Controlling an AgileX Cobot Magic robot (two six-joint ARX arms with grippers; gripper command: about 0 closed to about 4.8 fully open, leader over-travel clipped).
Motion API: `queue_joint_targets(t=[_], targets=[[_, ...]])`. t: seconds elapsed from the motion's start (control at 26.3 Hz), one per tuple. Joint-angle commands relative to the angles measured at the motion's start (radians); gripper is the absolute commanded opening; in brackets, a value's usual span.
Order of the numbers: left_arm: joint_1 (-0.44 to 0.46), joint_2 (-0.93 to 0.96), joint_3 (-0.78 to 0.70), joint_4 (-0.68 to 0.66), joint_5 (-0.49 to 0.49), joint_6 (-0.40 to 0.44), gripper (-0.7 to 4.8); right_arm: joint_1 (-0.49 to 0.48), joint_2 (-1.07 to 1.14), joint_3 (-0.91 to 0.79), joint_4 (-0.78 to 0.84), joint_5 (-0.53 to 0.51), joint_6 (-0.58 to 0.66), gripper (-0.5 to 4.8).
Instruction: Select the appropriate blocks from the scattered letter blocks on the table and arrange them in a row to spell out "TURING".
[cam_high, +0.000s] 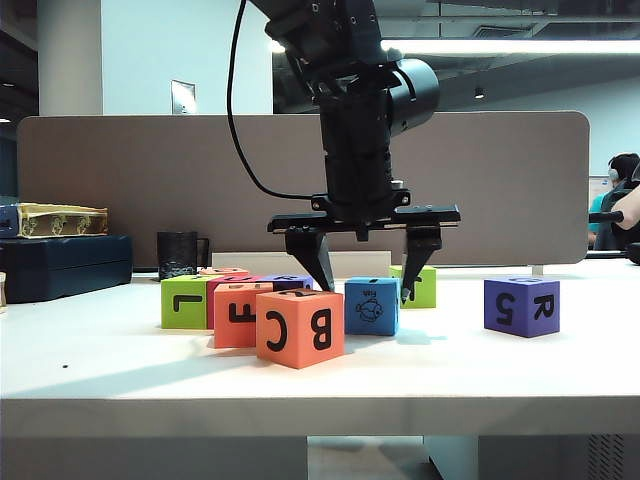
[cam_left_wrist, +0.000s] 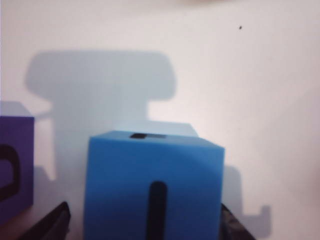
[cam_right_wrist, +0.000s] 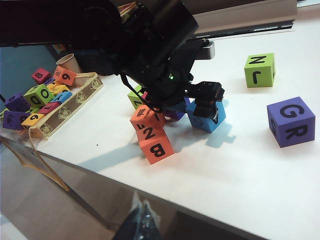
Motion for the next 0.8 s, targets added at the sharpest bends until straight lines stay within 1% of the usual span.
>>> queue_joint_targets(t=[0.04,0.15,0.23,0.27,0.38,0.42,0.49,0.57,0.61,0.65,0.68,0.72,0.8], targets=[[0.000,-0.036,0.004,0.006,-0.002,0.059,3.81,0.000,-0.011,0.004,0.015,-0.002,-0.003,-0.01],[0.000,-0.084,0.004,0.013,-0.007,0.102,3.81,0.000,-0.011,0.004,0.009,-0.002,-0.003,-0.01],[0.000,-0.123,0.004,0.031,-0.009,0.184,3.81,0.000,-0.011,0.004,0.008,-0.002,-0.003,-0.01],[-0.001,-0.143,0.004,0.056,-0.008,0.268,3.81,0.000,-0.011,0.004,0.008,-0.002,-0.003,-0.01],[-0.001,-0.155,0.005,0.116,-0.006,0.428,3.81,0.000,-0.011,0.004,0.009,-0.002,-0.003,-0.01],[-0.001,-0.154,0.006,0.139,-0.010,0.442,3.81,0.000,-0.011,0.004,0.008,-0.001,-0.003,-0.01],[0.013,-0.153,0.006,0.205,0.004,0.411,3.81,0.000,-0.011,0.004,0.008,-0.002,-0.003,-0.01],[0.027,-0.141,0.006,0.296,0.082,0.461,3.81,0.000,-0.011,0.004,0.008,-0.002,-0.003,-0.01],[0.045,-0.134,0.006,0.341,0.130,0.525,3.81,0.000,-0.011,0.004,0.004,-0.002,-0.003,-0.01],[0.056,-0.131,0.006,0.362,0.153,0.546,3.81,0.000,-0.011,0.004,-0.001,-0.002,-0.003,-0.01],[0.081,-0.124,0.006,0.388,0.201,0.581,3.81,0.000,-0.011,0.004,-0.009,-0.002,-0.003,-0.01],[0.095,-0.115,0.006,0.408,0.237,0.593,3.81,0.000,-0.011,0.004,-0.013,-0.002,-0.003,-0.01],[0.148,-0.084,0.006,0.469,0.343,0.608,3.81,0.000,-0.011,0.004,-0.014,-0.002,-0.003,-0.01]])
